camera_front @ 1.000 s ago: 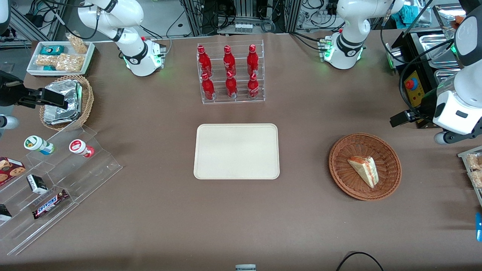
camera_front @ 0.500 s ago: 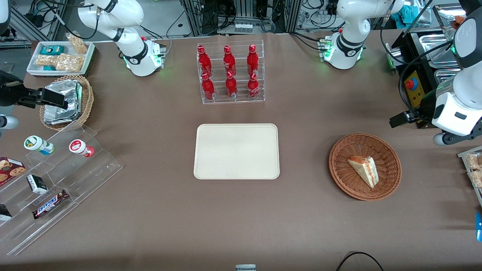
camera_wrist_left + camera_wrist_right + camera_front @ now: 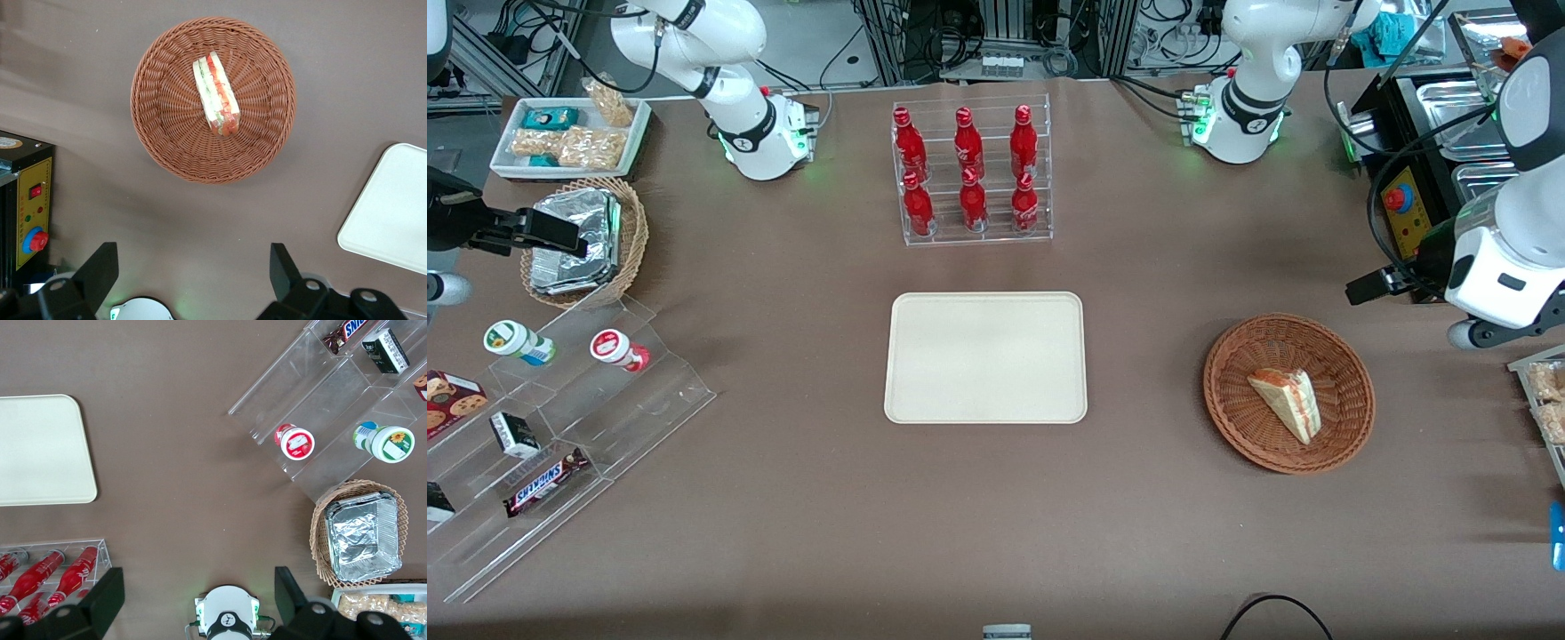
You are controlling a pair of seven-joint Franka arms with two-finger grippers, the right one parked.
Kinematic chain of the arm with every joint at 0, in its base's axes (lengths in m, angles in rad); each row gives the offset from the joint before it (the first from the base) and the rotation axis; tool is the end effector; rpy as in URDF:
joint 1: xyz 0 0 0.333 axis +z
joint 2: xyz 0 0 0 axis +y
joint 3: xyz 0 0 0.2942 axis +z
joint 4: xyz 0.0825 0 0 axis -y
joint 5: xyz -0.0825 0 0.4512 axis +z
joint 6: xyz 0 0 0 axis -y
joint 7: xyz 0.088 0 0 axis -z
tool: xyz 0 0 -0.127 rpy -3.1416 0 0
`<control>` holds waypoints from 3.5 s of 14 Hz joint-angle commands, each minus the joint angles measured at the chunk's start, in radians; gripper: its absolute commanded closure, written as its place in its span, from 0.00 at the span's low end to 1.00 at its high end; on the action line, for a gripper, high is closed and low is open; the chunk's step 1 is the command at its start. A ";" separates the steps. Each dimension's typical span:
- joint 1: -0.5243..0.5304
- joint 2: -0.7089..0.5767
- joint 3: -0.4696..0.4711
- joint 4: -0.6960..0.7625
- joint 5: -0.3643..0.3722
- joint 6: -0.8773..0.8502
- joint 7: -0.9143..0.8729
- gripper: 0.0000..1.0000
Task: Place sandwich from basket to tray
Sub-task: 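Lower the open left gripper onto the sandwich in the basket, then close the left gripper on the wrapped sandwich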
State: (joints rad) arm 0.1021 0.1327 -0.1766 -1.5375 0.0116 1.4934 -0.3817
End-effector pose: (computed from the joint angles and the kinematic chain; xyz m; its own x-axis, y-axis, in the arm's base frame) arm 0.6405 -0.0411 0.5118 0.9388 0.3019 -0.1657 0.2971 -0.9533 -0.0539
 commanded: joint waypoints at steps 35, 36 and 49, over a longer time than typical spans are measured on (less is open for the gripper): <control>-0.013 0.228 -0.003 -0.394 0.008 0.755 -0.339 0.00; -0.013 0.229 -0.001 -0.394 0.008 0.755 -0.339 0.00; -0.015 0.286 0.028 -0.389 0.010 0.766 -0.338 0.00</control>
State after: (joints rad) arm 0.0879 0.4004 -0.1508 -1.9343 0.0126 2.2421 -0.7258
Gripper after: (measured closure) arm 0.000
